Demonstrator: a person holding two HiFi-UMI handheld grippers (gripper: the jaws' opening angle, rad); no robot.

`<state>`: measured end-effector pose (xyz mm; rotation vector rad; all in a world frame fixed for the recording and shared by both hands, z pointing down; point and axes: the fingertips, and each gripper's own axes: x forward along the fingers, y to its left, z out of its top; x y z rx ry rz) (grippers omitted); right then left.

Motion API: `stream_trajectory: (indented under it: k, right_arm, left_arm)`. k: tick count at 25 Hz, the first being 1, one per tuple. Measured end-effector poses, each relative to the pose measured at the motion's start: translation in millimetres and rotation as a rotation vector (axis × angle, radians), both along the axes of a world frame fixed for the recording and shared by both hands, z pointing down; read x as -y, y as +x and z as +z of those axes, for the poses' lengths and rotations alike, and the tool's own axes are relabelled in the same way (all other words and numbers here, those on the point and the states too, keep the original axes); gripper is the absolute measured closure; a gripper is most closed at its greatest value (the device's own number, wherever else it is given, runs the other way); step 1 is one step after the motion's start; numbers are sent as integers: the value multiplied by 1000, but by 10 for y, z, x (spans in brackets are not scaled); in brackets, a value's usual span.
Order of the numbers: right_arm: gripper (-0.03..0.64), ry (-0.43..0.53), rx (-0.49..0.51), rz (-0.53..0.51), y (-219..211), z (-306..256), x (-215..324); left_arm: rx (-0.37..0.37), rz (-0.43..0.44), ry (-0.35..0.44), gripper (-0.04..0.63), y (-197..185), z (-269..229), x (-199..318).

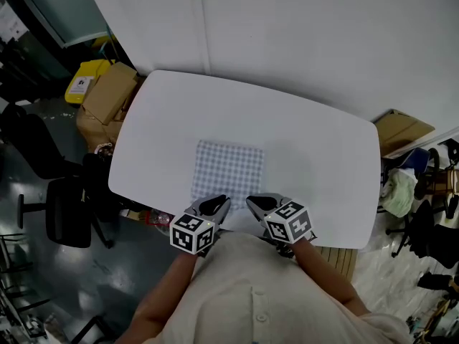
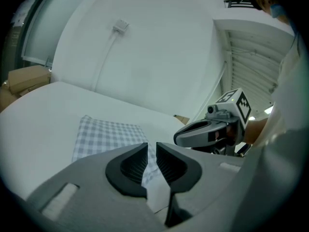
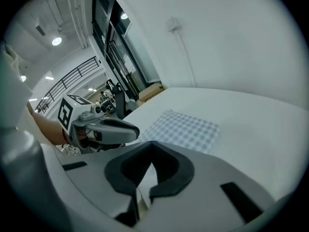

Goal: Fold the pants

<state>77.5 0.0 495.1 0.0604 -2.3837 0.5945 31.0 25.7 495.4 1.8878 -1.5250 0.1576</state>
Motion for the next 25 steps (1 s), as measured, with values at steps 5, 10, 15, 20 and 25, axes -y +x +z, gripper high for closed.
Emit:
stream_trajectory:
  k: [5,10,15,20,25]
  right_arm:
    - [600,5,-7,-2,28,2,20]
    - [600,0,-4,-5,36,-14,11]
    - [600,9,-2,-11,39,-21,-21]
    - [600,14,-3,-14,21,-29,-25]
    - [600,14,-7,-17,4,-17,-42]
  left_arm:
    - [0,-7,8,534,-50,-38,-2]
    - [-3,-14,15,534,-89,-57,-11]
    - [5,-5,14,534,-74,-55,-38]
    - [6,-3,7,534,-93,-31,-72]
    - [6,-3,-3,534,-127,5,-110]
